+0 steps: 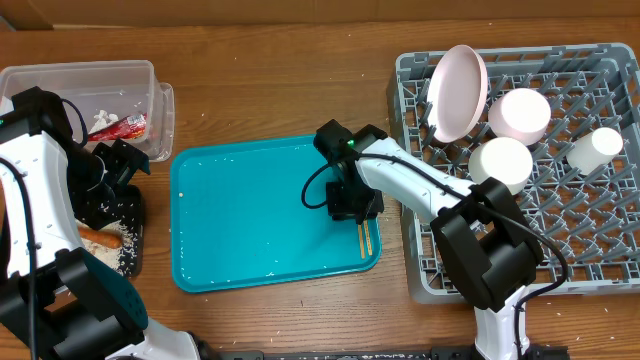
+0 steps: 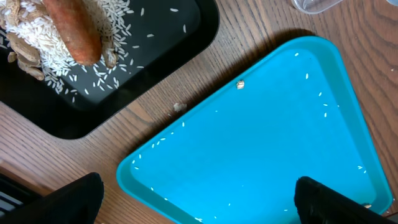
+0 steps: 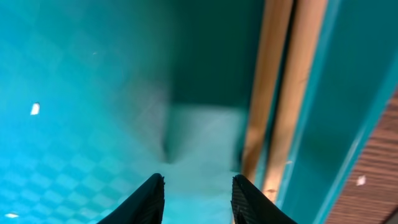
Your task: Sort waste into correct bins and load items into the dishwasher
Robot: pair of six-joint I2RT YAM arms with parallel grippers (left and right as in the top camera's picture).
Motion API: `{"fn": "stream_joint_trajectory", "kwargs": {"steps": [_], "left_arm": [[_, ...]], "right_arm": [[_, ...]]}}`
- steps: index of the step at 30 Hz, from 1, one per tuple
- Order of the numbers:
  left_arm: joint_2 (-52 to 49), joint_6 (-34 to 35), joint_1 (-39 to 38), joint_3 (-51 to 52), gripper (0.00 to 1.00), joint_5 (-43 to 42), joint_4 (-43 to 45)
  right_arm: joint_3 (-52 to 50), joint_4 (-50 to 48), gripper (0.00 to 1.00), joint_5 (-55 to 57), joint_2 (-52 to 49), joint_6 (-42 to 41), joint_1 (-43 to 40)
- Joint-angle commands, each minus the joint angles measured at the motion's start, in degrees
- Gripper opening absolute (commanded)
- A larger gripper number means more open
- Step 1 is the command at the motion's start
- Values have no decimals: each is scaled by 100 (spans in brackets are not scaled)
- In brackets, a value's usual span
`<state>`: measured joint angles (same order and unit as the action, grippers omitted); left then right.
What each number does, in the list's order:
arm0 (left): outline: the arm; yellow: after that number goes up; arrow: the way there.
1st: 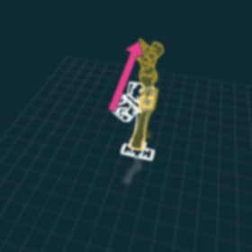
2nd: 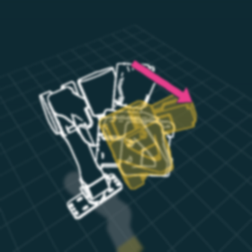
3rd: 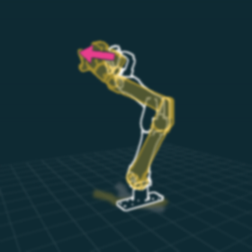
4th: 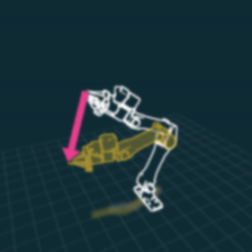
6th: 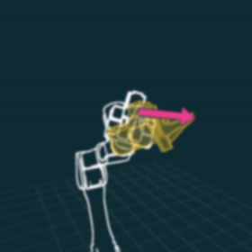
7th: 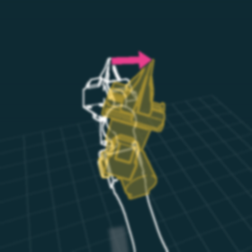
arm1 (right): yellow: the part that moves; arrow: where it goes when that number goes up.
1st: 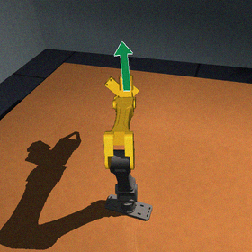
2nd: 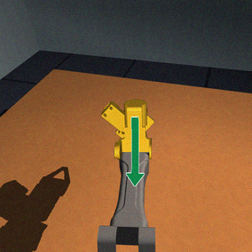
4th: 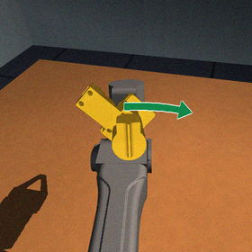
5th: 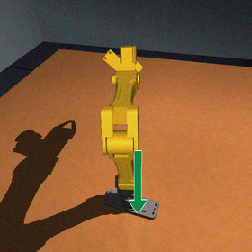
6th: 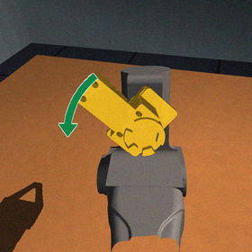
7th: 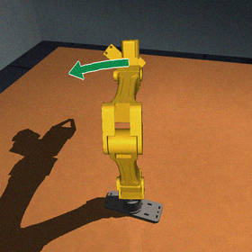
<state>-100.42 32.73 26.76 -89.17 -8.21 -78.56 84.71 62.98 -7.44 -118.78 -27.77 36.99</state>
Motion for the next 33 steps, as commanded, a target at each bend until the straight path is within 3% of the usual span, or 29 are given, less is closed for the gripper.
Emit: {"fn": "stream_joint_trajectory", "kwargs": {"steps": [1,22,28,33], "left_arm": [[-9,72,22,20,100,-22,0],[-9,72,22,20,100,-22,0],[-9,70,22,20,100,-22,0],[-9,70,22,20,100,-22,0]], "right_arm": [[-28,-55,39,354,-28,151,-9],[-122,-334,41,586,-105,267,-9],[-184,-319,29,525,-105,245,-9],[-184,-269,27,525,-105,247,-7]]}}
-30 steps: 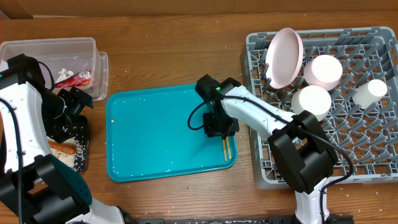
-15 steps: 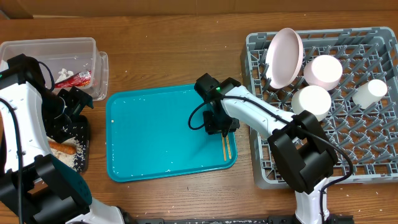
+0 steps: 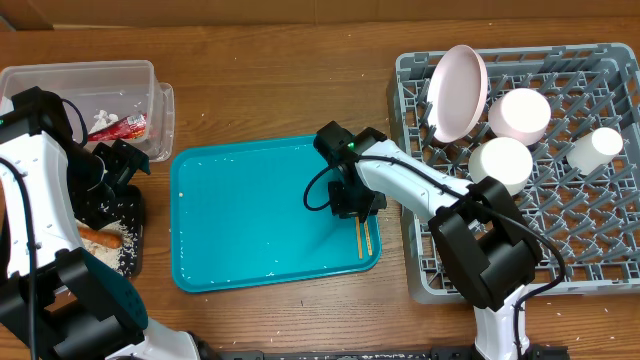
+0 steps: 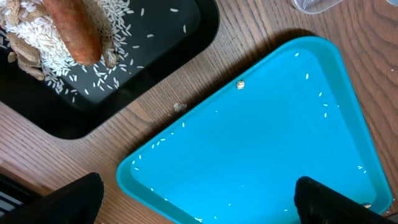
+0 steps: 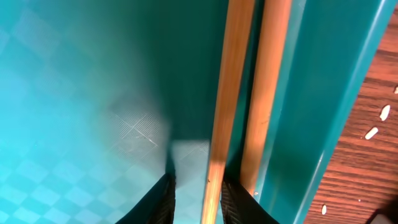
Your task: Sort waste into correct bins and load items into the dishwasher
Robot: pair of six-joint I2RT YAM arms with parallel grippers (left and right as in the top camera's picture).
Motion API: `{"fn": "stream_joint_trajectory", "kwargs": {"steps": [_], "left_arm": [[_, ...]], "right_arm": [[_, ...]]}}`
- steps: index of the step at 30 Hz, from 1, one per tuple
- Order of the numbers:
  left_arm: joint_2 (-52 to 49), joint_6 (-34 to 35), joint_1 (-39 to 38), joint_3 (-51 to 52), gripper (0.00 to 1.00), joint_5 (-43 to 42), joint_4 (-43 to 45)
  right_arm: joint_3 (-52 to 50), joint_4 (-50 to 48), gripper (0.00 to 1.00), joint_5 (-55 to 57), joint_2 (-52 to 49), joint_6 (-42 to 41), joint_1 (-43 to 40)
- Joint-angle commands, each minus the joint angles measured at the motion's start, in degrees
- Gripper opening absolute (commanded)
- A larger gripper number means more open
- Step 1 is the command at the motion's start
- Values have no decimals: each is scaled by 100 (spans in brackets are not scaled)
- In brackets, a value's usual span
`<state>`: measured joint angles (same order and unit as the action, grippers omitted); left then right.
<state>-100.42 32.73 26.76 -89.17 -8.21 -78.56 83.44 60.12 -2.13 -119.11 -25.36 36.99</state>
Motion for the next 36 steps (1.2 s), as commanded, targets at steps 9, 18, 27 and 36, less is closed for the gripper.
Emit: {"fn": "stream_joint_trajectory", "kwargs": {"steps": [9,18,27,36], "left_arm": [[-9,70,22,20,100,-22,0],[-9,70,22,20,100,-22,0],[-9,70,22,20,100,-22,0],[-9,70,22,20,100,-22,0]], "right_arm": [[-33,107,4,-31,-70,-107,42],[929,1008,4,-155,249,-118,4],[2068,1663,4,863,1250,238,-651],[2035,1408,4,680,1429,1648,-2017]]}}
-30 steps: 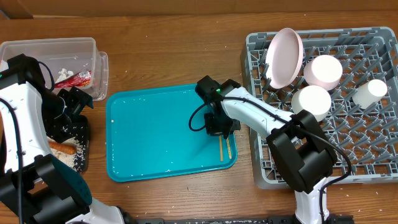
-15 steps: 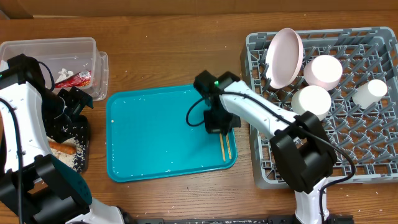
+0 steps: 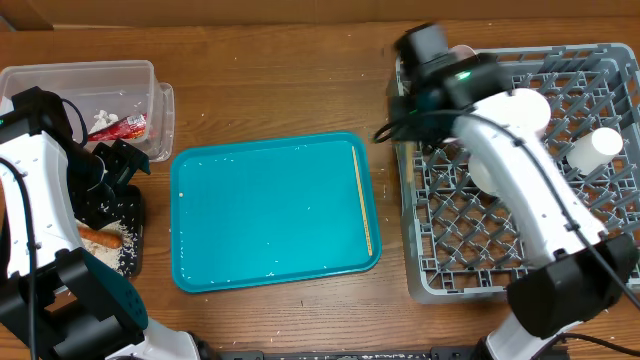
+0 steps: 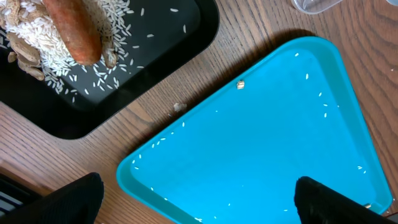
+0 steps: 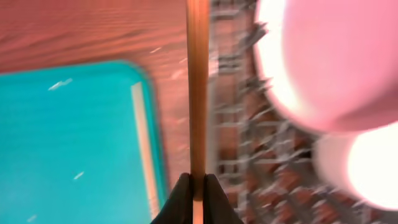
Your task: Sort waste into correct bins and load items into the dishwasher
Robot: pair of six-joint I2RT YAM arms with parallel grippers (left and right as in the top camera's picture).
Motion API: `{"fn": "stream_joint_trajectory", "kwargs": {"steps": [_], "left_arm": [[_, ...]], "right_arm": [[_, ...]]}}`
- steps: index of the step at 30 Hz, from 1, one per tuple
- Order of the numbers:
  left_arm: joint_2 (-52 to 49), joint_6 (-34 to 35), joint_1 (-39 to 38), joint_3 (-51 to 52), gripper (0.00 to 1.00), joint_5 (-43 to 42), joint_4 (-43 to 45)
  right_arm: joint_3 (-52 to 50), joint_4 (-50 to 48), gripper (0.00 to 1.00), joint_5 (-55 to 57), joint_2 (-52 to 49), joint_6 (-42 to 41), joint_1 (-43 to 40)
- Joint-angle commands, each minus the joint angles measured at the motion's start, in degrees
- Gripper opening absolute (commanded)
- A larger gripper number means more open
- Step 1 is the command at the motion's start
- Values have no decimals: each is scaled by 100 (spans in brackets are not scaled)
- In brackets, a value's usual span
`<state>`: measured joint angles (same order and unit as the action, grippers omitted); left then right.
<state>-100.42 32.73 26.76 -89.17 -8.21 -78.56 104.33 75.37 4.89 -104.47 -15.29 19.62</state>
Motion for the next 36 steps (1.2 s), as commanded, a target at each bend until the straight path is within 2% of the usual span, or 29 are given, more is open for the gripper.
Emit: {"fn": "stream_joint_trajectory", "kwargs": {"steps": [1,3,12,19,23,32,36], "left_arm": [[-9,70,22,20,100,-22,0],[-9,70,22,20,100,-22,0],[-9,70,22,20,100,-22,0],[-9,70,22,20,100,-22,0],[-9,72,22,20,100,-24,0],[-9,70,22,20,100,-24,0],[-9,72,22,20,100,-22,0]], "right_arm": [[-107,-210,4,-170,-44,721,-396],[-197,-378,4,-479,-55,855,-584],[-501,-992,5,-505,-238,872,-826],[-577,-1034,32,-501,-238,870,-807],[-573,-920,42,-505,-238,811,-804],[-527,-623,45,-2109,-227,787,-564],[-564,-649,45,-1941,-227,472,-15]]}}
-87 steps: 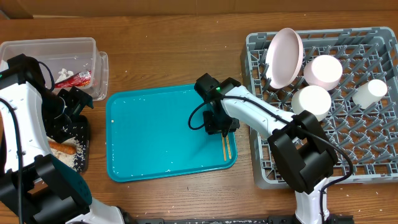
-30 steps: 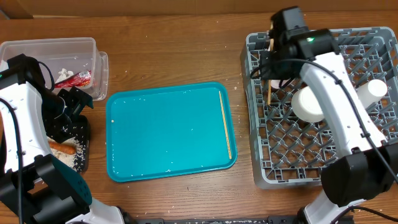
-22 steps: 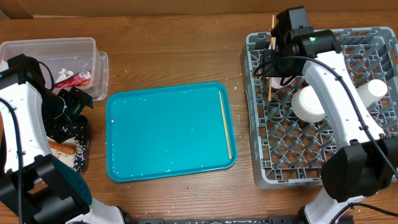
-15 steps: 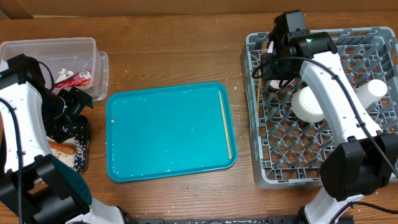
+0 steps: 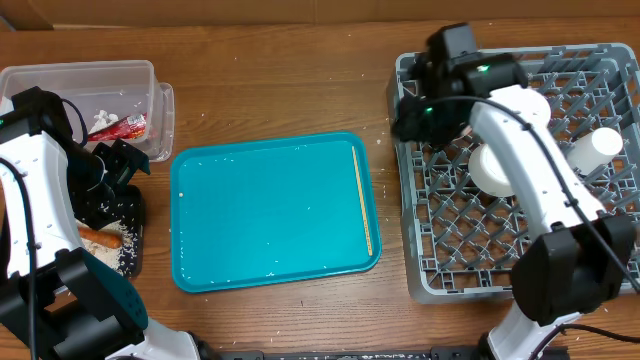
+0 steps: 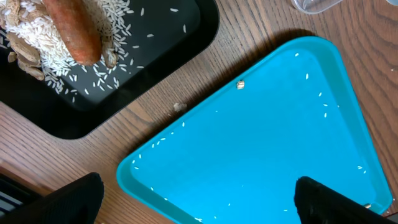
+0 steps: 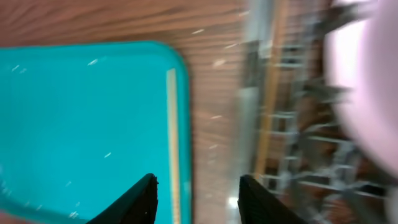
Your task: Sort waste into correct bins and load items into the dishwasher
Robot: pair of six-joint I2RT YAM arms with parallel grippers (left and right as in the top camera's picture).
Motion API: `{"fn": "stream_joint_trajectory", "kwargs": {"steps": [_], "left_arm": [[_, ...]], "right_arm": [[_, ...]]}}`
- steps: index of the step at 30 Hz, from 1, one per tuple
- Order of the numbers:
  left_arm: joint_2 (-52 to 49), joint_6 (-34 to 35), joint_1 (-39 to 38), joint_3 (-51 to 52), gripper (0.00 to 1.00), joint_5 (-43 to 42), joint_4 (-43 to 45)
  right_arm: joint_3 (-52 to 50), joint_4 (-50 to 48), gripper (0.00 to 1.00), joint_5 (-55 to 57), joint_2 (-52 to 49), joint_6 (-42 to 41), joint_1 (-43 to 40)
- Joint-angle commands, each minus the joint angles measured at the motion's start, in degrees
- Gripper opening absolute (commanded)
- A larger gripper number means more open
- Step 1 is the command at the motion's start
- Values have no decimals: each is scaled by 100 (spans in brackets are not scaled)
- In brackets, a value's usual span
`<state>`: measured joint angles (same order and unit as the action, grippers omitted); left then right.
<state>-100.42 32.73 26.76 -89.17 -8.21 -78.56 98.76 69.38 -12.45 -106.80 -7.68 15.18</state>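
Note:
One tan chopstick (image 5: 362, 200) lies along the right edge of the teal tray (image 5: 260, 210); it is also in the right wrist view as the chopstick (image 7: 172, 143). A second chopstick (image 7: 273, 93), blurred, lies in the left side of the grey dish rack (image 5: 520, 265). My right gripper (image 7: 198, 199) hangs open and empty over the gap between tray and rack; overhead it is the right gripper (image 5: 410, 118). My left gripper (image 6: 196, 202) is open and empty above the tray's left corner.
White cups (image 5: 497, 165) (image 5: 595, 148) stand in the rack. A clear bin (image 5: 80, 75) with a red wrapper (image 5: 122, 126) sits at the back left. A black tray (image 6: 155, 68) holds rice and a sausage (image 6: 74, 31).
My right gripper was shut on a chopstick at the rack's left edge. Now it is open and that chopstick lies in the rack, apart from the fingers. The left arm has not moved.
My right gripper stood open, low over two chopsticks at the tray's right edge. Then its fingers straddled one of them. Then it held that chopstick by the rack, with the other left on the tray. Now the chopstick is released into the rack.

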Motion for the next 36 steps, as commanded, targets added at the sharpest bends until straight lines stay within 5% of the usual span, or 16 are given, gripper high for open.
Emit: {"fn": "stream_joint_trajectory", "kwargs": {"steps": [1,9,36], "left_arm": [[-9,70,22,20,100,-22,0],[-9,70,15,20,100,-22,0],[-9,70,-11,20,100,-24,0]], "right_arm": [[-22,-81,45,0,7,-527,590],[-361,-479,67,1377,-157,-1967,1641],[-680,-841,70,1086,-1805,-1891,1840]]}}
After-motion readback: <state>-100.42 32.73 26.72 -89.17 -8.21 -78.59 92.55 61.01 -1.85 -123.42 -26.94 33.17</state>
